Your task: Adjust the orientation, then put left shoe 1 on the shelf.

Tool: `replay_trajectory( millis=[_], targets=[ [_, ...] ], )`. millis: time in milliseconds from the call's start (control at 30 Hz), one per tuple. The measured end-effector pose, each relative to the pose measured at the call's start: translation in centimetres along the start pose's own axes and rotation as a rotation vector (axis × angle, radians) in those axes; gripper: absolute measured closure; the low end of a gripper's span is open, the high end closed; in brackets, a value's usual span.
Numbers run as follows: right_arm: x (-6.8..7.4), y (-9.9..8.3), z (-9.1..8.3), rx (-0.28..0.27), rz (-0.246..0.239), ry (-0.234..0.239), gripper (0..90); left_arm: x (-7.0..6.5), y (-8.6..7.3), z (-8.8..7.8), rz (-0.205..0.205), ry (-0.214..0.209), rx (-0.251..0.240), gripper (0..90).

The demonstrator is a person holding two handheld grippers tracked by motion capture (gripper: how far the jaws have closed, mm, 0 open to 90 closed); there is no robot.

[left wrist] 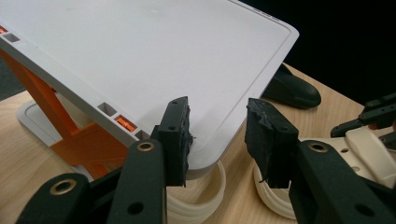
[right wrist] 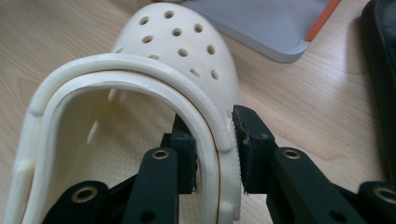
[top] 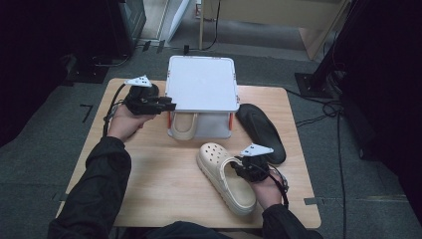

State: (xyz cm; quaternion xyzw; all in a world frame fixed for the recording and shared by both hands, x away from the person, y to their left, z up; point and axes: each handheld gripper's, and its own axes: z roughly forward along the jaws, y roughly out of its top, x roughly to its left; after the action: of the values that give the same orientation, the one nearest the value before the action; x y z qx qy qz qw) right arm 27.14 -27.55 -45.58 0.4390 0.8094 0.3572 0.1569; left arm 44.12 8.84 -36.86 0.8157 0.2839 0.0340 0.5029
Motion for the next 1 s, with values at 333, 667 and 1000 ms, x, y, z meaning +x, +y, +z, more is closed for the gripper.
replay_trajectory(
  millis=[333, 667, 1000],
  targets=[
    [-0.1, 2.0, 0.0, -0.037, 0.02, -0.028, 74.5, 0.0, 0.0, 0.0, -0.001, 0.001, -0.001, 60.4],
    [-0.6, 3.8, 1.0, -0.036, 0.041, -0.071, 74.4, 0.0, -0.1, 0.0, 0.0, 0.002, -0.002, 60.7],
    [-1.8, 5.6, 2.2, -0.032, 0.07, -0.15, 74.3, 0.0, -0.1, -0.1, -0.004, -0.005, -0.006, 61.0]
  ],
)
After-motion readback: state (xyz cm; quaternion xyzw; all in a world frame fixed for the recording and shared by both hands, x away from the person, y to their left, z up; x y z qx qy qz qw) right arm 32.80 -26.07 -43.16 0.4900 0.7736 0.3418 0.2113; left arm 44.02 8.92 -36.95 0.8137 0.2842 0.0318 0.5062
